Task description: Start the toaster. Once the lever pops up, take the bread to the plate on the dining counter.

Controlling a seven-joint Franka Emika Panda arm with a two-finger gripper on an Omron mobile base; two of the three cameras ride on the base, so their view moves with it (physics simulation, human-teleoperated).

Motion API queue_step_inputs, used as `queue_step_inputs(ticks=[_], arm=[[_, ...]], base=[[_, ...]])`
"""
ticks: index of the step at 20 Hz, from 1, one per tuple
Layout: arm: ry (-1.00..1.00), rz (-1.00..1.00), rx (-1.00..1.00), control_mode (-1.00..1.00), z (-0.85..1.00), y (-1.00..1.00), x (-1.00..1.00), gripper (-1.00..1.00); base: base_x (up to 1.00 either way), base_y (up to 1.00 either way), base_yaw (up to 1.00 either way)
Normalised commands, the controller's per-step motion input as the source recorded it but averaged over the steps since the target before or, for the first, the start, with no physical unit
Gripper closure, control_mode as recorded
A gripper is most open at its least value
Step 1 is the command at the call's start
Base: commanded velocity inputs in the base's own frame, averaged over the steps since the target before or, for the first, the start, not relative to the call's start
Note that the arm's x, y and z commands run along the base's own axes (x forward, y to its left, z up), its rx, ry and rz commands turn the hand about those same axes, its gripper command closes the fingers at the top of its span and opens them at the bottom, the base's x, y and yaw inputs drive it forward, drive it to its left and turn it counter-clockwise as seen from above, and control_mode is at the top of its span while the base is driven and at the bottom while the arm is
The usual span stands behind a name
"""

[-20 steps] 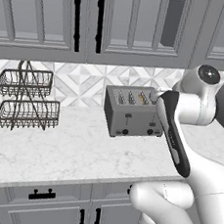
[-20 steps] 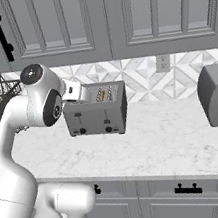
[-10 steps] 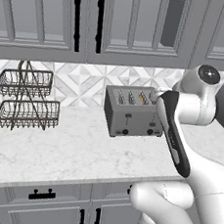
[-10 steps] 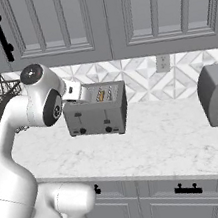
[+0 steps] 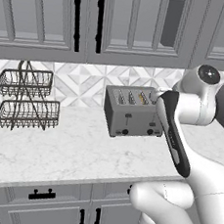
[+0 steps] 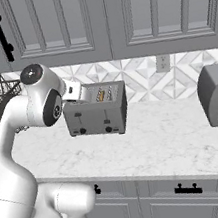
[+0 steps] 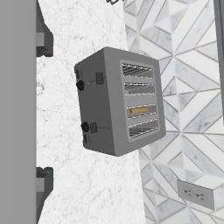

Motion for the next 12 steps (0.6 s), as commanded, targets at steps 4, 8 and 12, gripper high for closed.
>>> queue_step_inputs(ticks=[4,8,12], arm=[[0.0,0.0,0.0,-1.0,0.0,0.0,0.0,-1.0],[0.0,0.0,0.0,-1.0,0.0,0.0,0.0,-1.0],[0.0,0.0,0.0,-1.0,0.0,0.0,0.0,-1.0]], base=[[0.0,0.0,0.0],[0.0,0.0,0.0],[0.0,0.0,0.0]])
